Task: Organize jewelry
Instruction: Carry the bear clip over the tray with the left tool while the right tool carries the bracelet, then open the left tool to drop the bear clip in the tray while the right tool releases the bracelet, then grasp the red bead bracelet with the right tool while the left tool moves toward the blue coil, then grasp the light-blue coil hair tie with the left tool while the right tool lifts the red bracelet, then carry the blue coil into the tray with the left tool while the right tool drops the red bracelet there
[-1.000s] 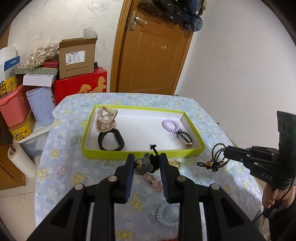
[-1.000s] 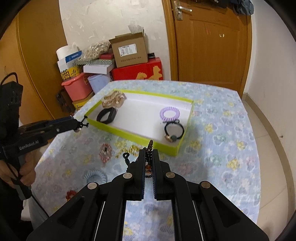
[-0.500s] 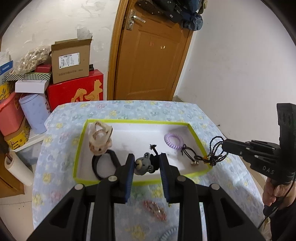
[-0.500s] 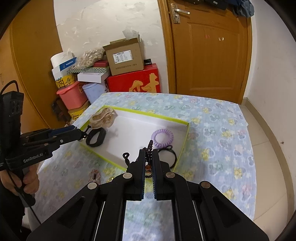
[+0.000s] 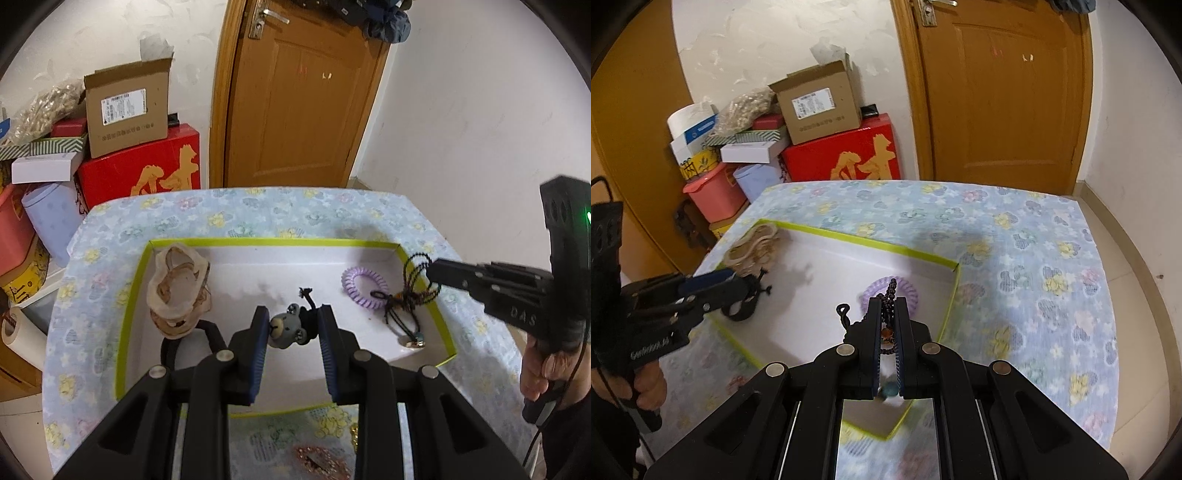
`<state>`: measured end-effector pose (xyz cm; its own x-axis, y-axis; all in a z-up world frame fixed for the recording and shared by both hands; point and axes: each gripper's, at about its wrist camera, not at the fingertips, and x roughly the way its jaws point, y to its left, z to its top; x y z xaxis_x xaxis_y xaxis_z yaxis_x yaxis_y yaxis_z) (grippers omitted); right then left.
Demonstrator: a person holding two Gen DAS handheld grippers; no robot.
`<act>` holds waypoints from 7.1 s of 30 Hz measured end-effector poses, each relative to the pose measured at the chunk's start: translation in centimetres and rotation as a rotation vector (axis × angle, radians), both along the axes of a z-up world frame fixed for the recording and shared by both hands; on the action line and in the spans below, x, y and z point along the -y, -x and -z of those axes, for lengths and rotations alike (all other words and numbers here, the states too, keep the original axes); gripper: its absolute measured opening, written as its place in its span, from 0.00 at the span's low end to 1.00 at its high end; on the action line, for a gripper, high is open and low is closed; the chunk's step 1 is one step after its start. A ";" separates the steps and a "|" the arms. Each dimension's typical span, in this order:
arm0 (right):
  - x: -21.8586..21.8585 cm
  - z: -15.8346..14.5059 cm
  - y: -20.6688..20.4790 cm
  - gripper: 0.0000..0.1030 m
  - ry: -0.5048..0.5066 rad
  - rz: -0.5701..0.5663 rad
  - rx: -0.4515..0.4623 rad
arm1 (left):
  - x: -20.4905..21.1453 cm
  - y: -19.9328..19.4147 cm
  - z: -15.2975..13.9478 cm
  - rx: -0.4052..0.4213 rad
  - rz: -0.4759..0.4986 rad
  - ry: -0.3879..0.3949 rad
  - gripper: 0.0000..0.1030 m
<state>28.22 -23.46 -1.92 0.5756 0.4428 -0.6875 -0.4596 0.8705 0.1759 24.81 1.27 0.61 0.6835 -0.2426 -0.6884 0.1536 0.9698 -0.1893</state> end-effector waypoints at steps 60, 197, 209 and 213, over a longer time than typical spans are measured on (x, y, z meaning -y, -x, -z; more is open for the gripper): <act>1.4 0.7 18.4 0.34 -0.058 -0.139 -0.019 | -2.7 16.8 0.3 0.008 -0.047 -0.028 0.36; -3.4 4.2 2.2 0.14 -0.020 -0.052 -0.074 | -0.9 -5.8 3.9 -0.072 -0.067 -0.080 0.10; -1.8 1.8 4.5 0.30 -0.057 -0.038 -0.015 | -1.2 -3.4 2.1 -0.053 -0.071 -0.060 0.25; -1.0 1.0 6.5 0.30 -0.064 -0.040 0.008 | -1.6 -0.6 1.2 -0.033 -0.074 -0.062 0.25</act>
<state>21.74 -22.49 -2.87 0.5622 0.5085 -0.6522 -0.4955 0.8385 0.2267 25.41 2.83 -0.56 0.6747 -0.1486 -0.7230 0.0763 0.9883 -0.1320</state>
